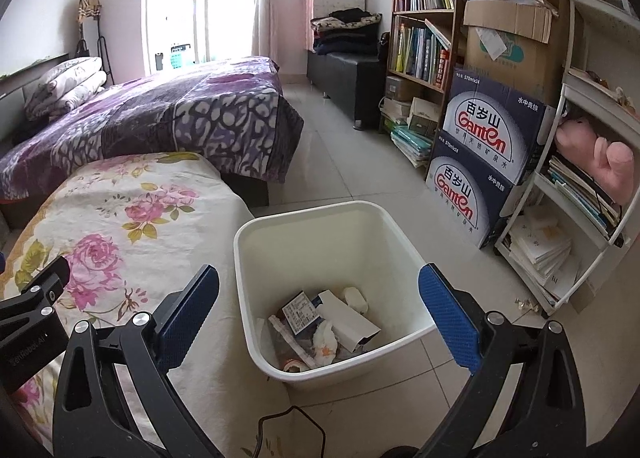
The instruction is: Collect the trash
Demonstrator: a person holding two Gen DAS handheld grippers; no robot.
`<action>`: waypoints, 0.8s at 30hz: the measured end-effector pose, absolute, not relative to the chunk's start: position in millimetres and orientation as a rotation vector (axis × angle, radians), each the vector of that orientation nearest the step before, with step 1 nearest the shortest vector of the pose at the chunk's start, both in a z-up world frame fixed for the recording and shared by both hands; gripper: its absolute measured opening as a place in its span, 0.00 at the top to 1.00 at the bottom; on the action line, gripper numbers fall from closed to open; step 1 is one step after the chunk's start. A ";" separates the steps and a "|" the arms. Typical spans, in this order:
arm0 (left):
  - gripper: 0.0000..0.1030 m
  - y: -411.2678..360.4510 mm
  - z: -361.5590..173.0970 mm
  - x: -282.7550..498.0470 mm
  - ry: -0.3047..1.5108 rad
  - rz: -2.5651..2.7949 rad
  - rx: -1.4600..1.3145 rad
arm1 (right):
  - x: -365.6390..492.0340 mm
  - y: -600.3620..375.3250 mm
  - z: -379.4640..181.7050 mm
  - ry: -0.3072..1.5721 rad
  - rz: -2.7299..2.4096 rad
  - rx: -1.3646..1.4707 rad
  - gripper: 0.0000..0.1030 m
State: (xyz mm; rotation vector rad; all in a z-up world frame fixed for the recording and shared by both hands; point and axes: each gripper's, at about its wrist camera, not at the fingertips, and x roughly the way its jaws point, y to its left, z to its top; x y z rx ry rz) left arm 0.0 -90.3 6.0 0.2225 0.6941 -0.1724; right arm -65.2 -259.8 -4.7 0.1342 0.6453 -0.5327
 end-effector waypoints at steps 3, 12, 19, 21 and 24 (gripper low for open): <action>0.07 -90.9 5.8 -0.4 0.693 -0.175 0.222 | -65.5 -259.7 -6.4 0.648 -0.533 0.138 0.07; 0.07 -93.8 6.0 -1.7 0.697 -0.176 0.229 | -65.3 -259.4 -8.3 0.652 -0.533 0.142 0.07; 0.07 -95.8 5.7 -2.2 0.699 -0.175 0.230 | -65.8 -255.9 -12.8 0.662 -0.533 0.142 0.07; 0.07 -95.7 5.7 -2.2 0.699 -0.174 0.228 | -65.8 -255.3 -13.5 0.663 -0.533 0.143 0.07; 0.07 -95.5 5.5 -2.2 0.698 -0.173 0.229 | -65.2 -256.7 -13.8 0.665 -0.533 0.146 0.07</action>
